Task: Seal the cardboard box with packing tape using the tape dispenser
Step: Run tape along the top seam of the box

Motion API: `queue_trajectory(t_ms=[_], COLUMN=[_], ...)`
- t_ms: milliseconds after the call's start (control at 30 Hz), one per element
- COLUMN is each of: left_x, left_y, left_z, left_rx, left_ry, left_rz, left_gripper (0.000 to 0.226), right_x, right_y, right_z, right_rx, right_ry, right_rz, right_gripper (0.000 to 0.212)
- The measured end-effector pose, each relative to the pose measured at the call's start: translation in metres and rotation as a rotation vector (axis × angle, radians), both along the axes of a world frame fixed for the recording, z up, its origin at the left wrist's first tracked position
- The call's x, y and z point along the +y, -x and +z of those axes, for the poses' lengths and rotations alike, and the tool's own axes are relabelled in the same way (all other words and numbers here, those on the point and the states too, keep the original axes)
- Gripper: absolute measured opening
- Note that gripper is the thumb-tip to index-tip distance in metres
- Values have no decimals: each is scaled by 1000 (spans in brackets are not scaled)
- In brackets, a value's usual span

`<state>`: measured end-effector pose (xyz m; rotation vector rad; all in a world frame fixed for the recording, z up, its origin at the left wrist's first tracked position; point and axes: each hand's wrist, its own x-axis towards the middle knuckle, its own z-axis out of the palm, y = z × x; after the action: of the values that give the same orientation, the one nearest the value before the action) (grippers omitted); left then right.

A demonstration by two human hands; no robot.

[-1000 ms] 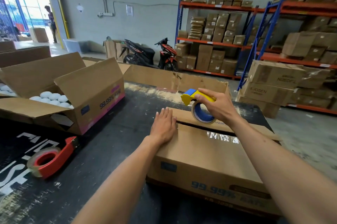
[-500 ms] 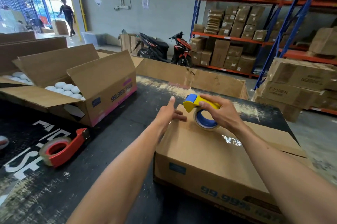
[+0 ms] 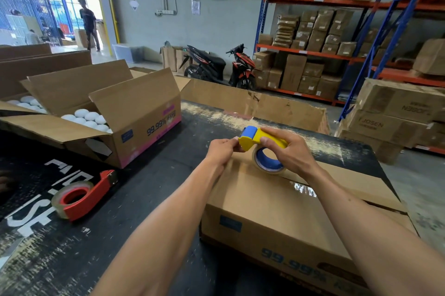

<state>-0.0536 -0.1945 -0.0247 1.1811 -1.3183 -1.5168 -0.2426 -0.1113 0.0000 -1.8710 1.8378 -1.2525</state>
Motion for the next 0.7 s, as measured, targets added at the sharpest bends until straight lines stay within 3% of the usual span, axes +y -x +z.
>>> queue_trajectory(t_ms=[133,267,333,400,467,600,700], left_x=[1,-3,-3,1,4,5,9], left_y=[1,-1,3,7,7,2,-1], left_z=[1,-3,-8,-12,-17,-24,-20], left_rx=[-8,7,13,-49,-174,-278,-307], left_ry=[-14,-9,40,115,173,189,173], left_rz=[35,15,42,92,153,228,259], left_gripper=[39,25,30,34,25,17,30], right_x=[-1,-2,-2,-1,-2,-8,-13], right_y=[1,2,0,-3,-7,-14,-16], right_z=[-2,-2,-2,-1,0,5,9], right_rx=[26,26,31,52,100,261,331], right_ry=[4,1,0,-4,-16,-56,-92], right_rz=[-1,-3,-3,-3,0,8,8], right_gripper=[49,50,48,46,46,60,64])
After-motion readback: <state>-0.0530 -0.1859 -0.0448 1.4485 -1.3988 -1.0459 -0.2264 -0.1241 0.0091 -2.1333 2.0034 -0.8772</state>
